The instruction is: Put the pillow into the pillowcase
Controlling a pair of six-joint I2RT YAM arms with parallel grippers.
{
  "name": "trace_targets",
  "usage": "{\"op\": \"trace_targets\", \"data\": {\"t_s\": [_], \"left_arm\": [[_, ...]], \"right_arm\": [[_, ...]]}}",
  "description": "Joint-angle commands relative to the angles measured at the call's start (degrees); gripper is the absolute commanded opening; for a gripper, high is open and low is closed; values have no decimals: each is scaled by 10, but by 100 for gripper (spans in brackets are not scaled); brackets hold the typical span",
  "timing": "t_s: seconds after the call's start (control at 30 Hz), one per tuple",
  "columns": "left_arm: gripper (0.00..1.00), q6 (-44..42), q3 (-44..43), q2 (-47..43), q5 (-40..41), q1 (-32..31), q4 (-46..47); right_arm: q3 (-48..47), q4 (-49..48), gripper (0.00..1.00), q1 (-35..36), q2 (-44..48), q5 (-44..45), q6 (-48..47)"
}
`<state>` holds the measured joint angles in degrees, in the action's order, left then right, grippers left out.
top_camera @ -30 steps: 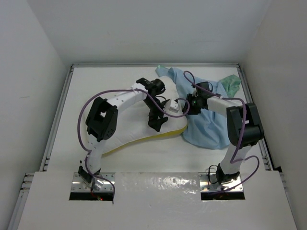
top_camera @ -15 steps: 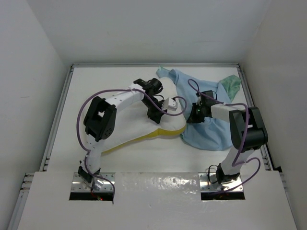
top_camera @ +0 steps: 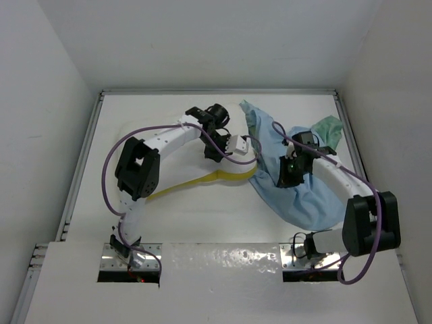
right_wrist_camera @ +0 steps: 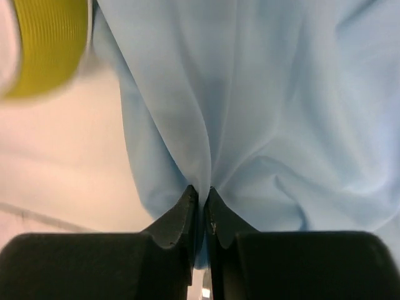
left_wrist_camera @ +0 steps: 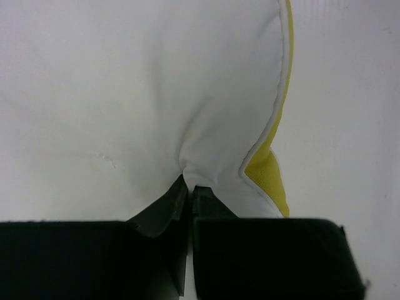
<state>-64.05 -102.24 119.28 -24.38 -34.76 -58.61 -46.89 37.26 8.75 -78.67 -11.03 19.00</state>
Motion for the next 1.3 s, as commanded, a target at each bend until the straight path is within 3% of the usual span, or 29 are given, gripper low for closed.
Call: {"op": "trace_targets", "data": {"t_s": [0.0,0.1,0.17,0.2,0.23,0.27,0.37,0.43,0.5,0.57,0.6,0.63,0.7,0.73,0.8,0.83,0.87,0.93,0.97,1.03,1.07,1.13,1.27], "left_arm": [[0,-27,-5,-2,-19,1,53],[0,-62,-6,2,-31,-14,45],[6,-109,-11,2,-56,-17,-19],[12,-174,-22,2,-85,-17,-52],[23,-206,-28,2,-100,-18,-123],[41,-235,-34,2,-109,-18,-162],[51,-242,2,-50,-102,-19,-170],[51,-304,82,-116,-56,-21,-169],[46,-324,151,-148,-22,-21,-169],[38,-318,187,-174,-3,-20,-169],[36,-312,220,-185,0,-20,-169],[36,-310,234,-191,2,-19,-168],[40,-302,261,-211,-2,-18,-169],[48,-296,262,-216,-7,-17,-168],[54,-256,226,-223,-18,-9,-158],[89,-225,200,-222,-39,-2,-149],[99,-159,128,-216,-57,8,-138],[100,-105,36,-173,-120,72,-126],[100,-28,-62,-125,-189,125,-117],[100,36,-155,-65,-225,160,-94],[100,25,-243,-32,-216,168,-106],[100,17,-307,53,-158,168,-122],[100,-32,-279,111,-164,167,-113]], "right_arm": [[8,113,12,3,13,-65,-41],[-45,219,14,3,14,-65,-63],[-102,277,21,-2,15,-41,-69],[-126,287,31,-2,14,-27,-73],[-178,294,51,-3,12,-8,-78],[-203,282,68,-2,8,26,-81],[-303,207,85,-2,-22,39,-75],[-362,152,85,-2,-63,37,-42],[-378,48,74,-3,-90,34,-14],[-384,-56,56,-1,-137,31,28],[-396,-85,34,-1,-155,37,43],[-405,-130,27,-1,-175,39,67],[-452,-151,29,-1,-240,43,85],[-477,-150,32,4,-264,36,87],[-538,-141,35,13,-333,37,78],[-557,-127,38,26,-369,33,65],[-571,-120,39,33,-383,31,54],[-584,-118,41,56,-400,36,28],[-575,-120,41,61,-408,40,21],[-566,-132,35,73,-415,47,12],[-566,-133,33,76,-419,53,12],[-566,-131,30,79,-436,65,18],[-572,-117,32,79,-459,87,31]]}}
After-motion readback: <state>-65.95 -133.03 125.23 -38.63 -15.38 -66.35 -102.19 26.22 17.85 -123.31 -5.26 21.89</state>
